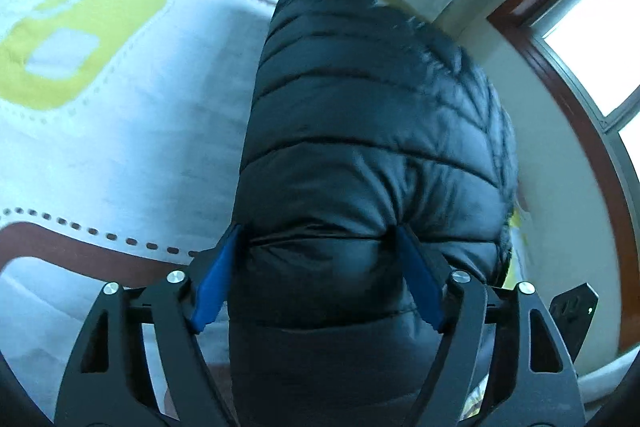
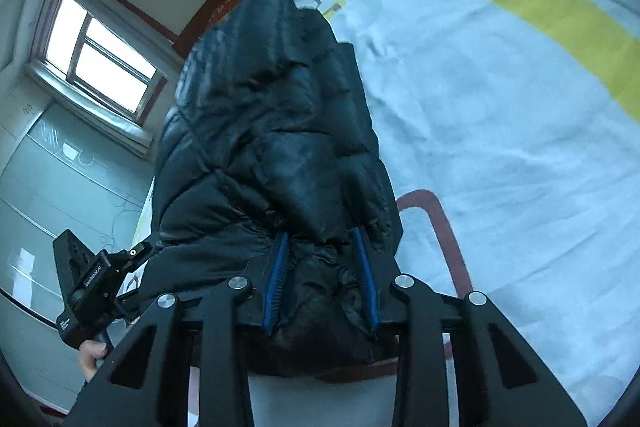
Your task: Fold large clothes
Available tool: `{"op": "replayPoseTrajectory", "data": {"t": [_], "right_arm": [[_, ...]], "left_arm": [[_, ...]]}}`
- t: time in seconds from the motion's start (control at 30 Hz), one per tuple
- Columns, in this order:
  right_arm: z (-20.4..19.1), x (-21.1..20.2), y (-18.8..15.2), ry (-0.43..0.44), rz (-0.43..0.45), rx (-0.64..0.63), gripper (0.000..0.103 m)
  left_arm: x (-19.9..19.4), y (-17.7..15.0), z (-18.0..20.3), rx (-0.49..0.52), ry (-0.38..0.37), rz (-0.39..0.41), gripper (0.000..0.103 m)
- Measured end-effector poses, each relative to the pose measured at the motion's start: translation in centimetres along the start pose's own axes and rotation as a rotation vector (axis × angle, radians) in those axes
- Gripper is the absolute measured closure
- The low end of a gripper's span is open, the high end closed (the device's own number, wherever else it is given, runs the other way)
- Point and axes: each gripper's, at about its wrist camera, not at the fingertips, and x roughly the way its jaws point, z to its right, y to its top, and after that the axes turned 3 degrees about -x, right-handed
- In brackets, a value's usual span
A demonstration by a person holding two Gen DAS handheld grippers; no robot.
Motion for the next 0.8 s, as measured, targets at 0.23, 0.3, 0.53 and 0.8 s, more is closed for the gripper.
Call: {"op": "replayPoseTrajectory", "data": {"t": [0.23, 0.3, 0.53, 0.8], "right_arm": [[0.6, -0.1, -1.0, 0.026, 0.019, 0.032, 0.072], [0.5, -0.6, -0.9, 0.032, 0.024, 0.035, 0.069], [-0.6, -3.4, 0.2, -0.005, 0.050, 0.009, 0.057], [-4.4, -6.3, 5.1, -0.017, 0.192, -0.011, 0.057]], "left_arm": [[1.5, 0.0, -1.5, -0.060, -0.045, -0.051, 0.023], [1.3, 0.2, -1.7, -0.063, -0.062, -0.055, 0.023], [-2.2, 1.1, -2.6, -0.111, -0.109, -0.004, 0.024], [-6.1, 5.1, -0.1, -0.113, -0.152, 0.131, 0.024]]}}
